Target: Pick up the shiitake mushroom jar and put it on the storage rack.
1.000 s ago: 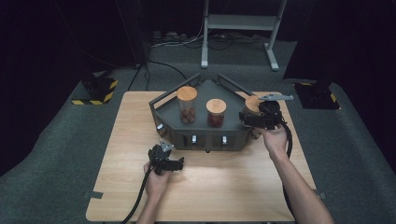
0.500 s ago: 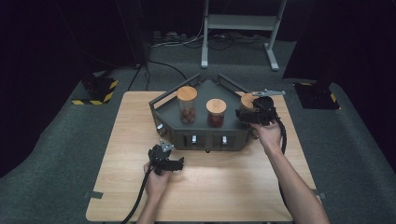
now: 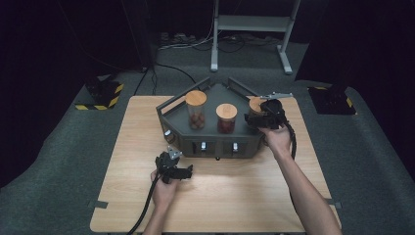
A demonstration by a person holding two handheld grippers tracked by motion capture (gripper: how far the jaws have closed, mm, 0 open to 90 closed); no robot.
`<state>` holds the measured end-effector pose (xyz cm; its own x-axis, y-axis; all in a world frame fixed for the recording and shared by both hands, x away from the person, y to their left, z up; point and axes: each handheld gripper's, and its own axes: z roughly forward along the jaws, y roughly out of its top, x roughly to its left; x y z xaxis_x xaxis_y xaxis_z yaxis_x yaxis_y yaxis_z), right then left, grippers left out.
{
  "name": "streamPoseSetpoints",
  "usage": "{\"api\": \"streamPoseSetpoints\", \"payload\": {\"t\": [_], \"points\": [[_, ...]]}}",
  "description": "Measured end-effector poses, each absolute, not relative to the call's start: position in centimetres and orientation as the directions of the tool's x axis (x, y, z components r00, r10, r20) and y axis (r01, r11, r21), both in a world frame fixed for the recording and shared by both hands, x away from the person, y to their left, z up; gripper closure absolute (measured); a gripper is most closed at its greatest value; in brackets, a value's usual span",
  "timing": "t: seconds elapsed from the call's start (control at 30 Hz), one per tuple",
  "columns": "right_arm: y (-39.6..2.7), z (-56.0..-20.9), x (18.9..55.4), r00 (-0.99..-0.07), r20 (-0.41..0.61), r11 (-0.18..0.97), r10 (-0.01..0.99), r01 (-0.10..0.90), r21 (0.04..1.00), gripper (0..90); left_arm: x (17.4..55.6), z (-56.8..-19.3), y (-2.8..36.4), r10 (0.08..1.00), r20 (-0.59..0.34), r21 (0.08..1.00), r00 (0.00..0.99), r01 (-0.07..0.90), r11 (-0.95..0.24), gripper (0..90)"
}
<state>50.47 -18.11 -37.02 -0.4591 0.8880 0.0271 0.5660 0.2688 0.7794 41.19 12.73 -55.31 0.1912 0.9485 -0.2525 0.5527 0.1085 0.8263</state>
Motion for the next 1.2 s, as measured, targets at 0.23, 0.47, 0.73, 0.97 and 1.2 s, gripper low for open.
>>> {"api": "streamPoseSetpoints", "payload": {"t": [0.23, 0.47, 0.73, 0.97, 1.2], "points": [[-18.1, -37.2, 50.7, -0.458, 0.031, 0.269, 0.888, 0.575, 0.773, 25.3, 41.2, -55.3, 12.7, 0.948, -0.253, 0.826, 0.191, 0.553, 0.109, 4.4], [-18.1, -37.7, 51.2, -0.455, 0.031, 0.274, 0.89, 0.588, 0.761, 25.3, 41.2, -55.3, 12.7, 0.949, -0.252, 0.826, 0.191, 0.553, 0.108, 4.2], [-18.1, -38.3, 51.7, -0.448, 0.032, 0.276, 0.893, 0.603, 0.749, 25.3, 41.2, -55.3, 12.7, 0.949, -0.252, 0.826, 0.191, 0.553, 0.108, 4.2], [-17.8, -38.6, 52.0, -0.456, 0.028, 0.286, 0.89, 0.605, 0.743, 25.3, 41.2, -55.3, 12.7, 0.949, -0.251, 0.826, 0.191, 0.554, 0.107, 4.2], [-17.7, -39.1, 52.2, -0.455, 0.034, 0.285, 0.89, 0.612, 0.738, 25.3, 41.2, -55.3, 12.7, 0.949, -0.252, 0.826, 0.191, 0.553, 0.108, 4.2]]}}
